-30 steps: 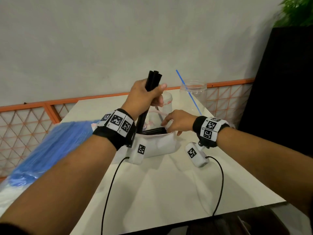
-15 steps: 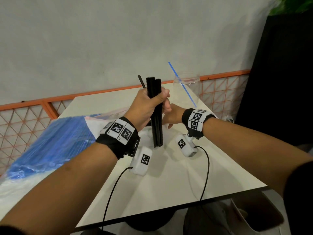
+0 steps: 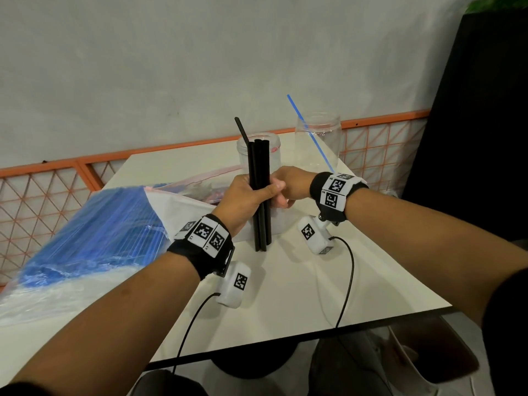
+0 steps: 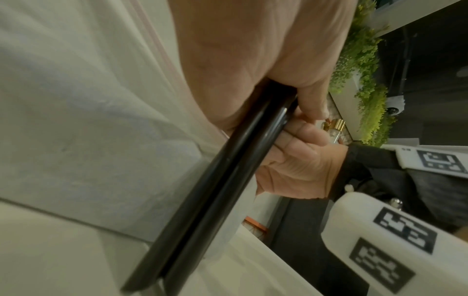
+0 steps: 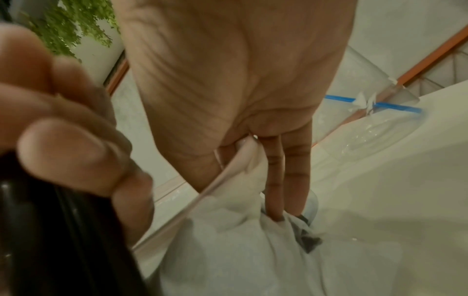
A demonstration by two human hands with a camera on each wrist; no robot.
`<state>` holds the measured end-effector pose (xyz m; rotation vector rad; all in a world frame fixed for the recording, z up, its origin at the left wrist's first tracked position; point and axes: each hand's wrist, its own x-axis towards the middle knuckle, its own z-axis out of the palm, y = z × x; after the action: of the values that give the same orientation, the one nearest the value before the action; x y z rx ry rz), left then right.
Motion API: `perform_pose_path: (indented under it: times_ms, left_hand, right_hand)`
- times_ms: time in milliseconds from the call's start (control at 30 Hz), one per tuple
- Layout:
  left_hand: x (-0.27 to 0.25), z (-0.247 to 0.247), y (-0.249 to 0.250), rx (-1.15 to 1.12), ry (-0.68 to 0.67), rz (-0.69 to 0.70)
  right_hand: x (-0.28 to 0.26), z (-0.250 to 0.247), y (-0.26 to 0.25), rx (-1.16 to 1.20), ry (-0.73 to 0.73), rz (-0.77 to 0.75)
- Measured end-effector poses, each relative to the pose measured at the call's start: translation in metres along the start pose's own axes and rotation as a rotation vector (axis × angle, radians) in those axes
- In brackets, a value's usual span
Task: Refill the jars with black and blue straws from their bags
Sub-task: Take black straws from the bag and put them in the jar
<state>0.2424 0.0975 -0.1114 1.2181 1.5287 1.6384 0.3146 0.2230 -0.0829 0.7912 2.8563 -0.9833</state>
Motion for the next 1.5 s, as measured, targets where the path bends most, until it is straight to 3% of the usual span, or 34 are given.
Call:
perform_pose_path:
  times_ms: [133,333,467,567,733,1000,1133,1267,1333,1400,1500]
  left_hand:
    - [0.012,-0.004,0.024,-0.070,0.004,0.069]
    - [0.066,-0.028,0.101,-0.057,0.128,0.323]
    - [0.101,-0.030,0.116,-0.034,0.197,0.438]
    - [0.123,-0.028,0.103,0.007,0.220,0.396]
    - [0.144,-0.028,0.054,0.055,0.235,0.165]
    - [0.154,-0.036,0.028,0.293,0.285,0.100]
    - [0.153,-0.040,0.041,0.433,0.377,0.175]
    - [0.129,-0.046,0.067,0.521,0.530,0.427]
    - [0.111,-0.046,0.071,0.480,0.398,0.333]
    - [0.095,-0.044,0.064,0.553,0.147,0.091]
    - [0.078,-0.042,0.036,0.999,-0.142,-0.149]
  right_hand:
    - [0.004,0.000,0.003,0.007,-0.032,-0.042]
    - [0.013,-0.001,0.008,-0.014,-0.052,-0.066]
    - [0.018,-0.002,0.011,-0.001,-0.060,-0.073]
    - [0.020,-0.002,0.013,0.009,-0.070,-0.074]
    - [0.021,-0.003,0.015,-0.021,-0.075,-0.084]
    - [0.026,-0.003,0.018,-0.036,-0.070,-0.114]
    - [0.026,-0.003,0.019,-0.023,-0.054,-0.121]
    - [0.025,-0.002,0.020,0.008,-0.035,-0.124]
    - [0.023,-0.004,0.019,-0.003,-0.018,-0.134]
    - [0.021,-0.005,0.016,-0.062,0.002,-0.149]
    - [0.019,-0.004,0.013,-0.073,0.039,-0.171]
